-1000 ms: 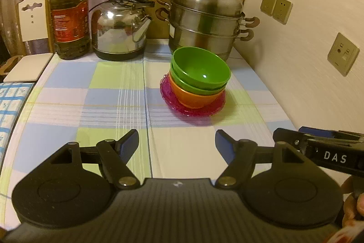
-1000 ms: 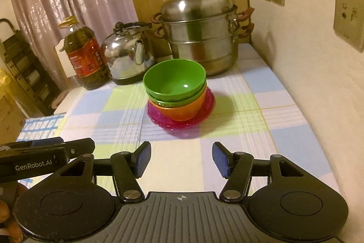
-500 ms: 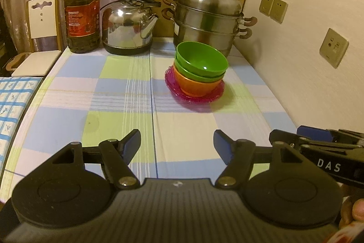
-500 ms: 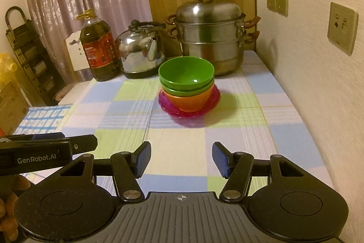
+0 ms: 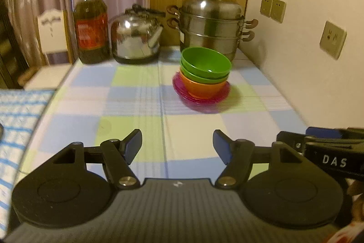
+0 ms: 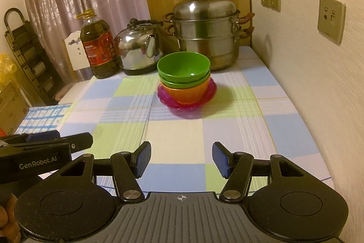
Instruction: Organize plates and bowls
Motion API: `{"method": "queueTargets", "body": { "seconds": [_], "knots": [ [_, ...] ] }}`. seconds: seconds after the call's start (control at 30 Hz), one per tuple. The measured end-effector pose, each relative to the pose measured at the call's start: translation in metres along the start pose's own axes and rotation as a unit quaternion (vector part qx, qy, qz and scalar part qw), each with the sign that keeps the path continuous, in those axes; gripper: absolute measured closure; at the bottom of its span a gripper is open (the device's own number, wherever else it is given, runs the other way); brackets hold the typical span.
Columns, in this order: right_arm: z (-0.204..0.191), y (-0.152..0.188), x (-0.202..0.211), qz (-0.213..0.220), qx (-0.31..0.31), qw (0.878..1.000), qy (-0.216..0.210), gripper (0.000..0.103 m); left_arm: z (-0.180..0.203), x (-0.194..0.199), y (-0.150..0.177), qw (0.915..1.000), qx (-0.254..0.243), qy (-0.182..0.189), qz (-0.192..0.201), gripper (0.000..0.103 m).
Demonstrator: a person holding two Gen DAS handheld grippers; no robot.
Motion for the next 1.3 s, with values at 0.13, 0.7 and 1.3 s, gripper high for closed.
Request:
{"method": "queueTargets", "body": {
  "seconds": [0.13,0.7,1.3],
  "knots": [
    [-0.002,0.0,0.002,0.001,0.0,1.0,-0.001,0.043,0.003,0.001,0.0,0.9999,0.008,0.011,-0.002,0.036],
    [-0.011,0.006,0.004,0.005,0.027,1.0,0.004,0.043,0.006,-0.009,0.01,0.9995,0.009,0.022,-0.019,0.036],
    [0.001,0.009,0.001,0.0,0.017,1.0,0.017,0.043,0.011,-0.009,0.014,0.9993,0.005,0.031,-0.022,0.036]
  ]
}}
Point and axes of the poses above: each gripper's, at about its wrist camera, not at the fingertips, and x roughly against the way its jaws point, z to its right, y to its underside, the point moved 10 cm from there along -x, roughly the way its jaws point
